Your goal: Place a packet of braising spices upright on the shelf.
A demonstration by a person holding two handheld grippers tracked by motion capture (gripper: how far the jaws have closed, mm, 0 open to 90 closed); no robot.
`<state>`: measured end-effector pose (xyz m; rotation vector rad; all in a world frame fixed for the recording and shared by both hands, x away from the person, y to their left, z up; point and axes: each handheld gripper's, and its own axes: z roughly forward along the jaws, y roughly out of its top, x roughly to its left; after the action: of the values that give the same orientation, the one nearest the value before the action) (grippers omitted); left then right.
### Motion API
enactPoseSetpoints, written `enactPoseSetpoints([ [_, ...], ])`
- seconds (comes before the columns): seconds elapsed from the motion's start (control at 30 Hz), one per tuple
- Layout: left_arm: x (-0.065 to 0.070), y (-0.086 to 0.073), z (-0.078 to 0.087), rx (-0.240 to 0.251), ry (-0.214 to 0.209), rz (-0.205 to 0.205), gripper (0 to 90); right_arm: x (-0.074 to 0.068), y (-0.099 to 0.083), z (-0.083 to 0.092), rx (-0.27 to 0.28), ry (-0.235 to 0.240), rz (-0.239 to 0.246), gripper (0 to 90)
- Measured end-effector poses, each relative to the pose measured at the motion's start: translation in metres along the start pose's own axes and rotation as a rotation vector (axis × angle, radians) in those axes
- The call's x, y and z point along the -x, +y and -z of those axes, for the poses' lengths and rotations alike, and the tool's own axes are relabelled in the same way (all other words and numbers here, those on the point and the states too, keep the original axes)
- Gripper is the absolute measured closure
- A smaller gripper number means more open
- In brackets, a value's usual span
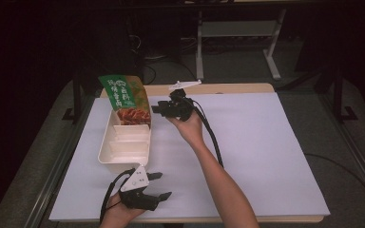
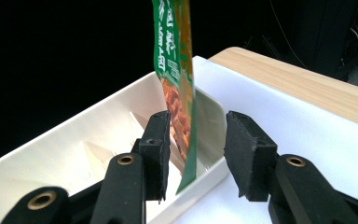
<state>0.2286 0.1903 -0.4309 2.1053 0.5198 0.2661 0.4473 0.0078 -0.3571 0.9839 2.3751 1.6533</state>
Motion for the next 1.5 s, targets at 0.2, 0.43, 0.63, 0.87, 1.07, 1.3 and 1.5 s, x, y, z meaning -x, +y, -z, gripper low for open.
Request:
enactPoseSetpoints([
  [0.2, 0.001, 0.0, -0.001, -0.005, -0.002, -0.001, 29.1, 0.004, -0.005, 0.013, -0.009, -0.004, -0.011, 56.6],
  [0.43, 0.0, 0.0, -0.001, -0.004, -0.001, 0.001, 27.5, 0.01, -0.014, 0.033, -0.019, 0.008, -0.012, 51.7],
  [0.63, 0.001, -0.001, -0.002, -0.009, 0.005, 0.0, 26.4, 0.015, -0.023, 0.05, -0.04, -0.001, -0.024, 47.7],
  [0.87, -0.001, -0.001, -0.003, -0.011, -0.001, 0.014, 24.9, 0.019, -0.035, 0.067, -0.056, 0.0, -0.03, 43.9],
  [1.07, -0.001, -0.002, -0.002, -0.013, -0.001, 0.013, 24.4, 0.021, -0.045, 0.081, -0.07, 0.006, -0.04, 41.9],
  [1.3, -0.002, -0.002, -0.002, -0.008, 0.002, 0.017, 24.0, 0.023, -0.052, 0.099, -0.075, 0.007, -0.055, 39.8],
  [1.5, -0.003, -0.002, -0.001, -0.009, 0.006, 0.018, 23.8, 0.023, -0.061, 0.11, -0.085, 0.008, -0.061, 38.5],
])
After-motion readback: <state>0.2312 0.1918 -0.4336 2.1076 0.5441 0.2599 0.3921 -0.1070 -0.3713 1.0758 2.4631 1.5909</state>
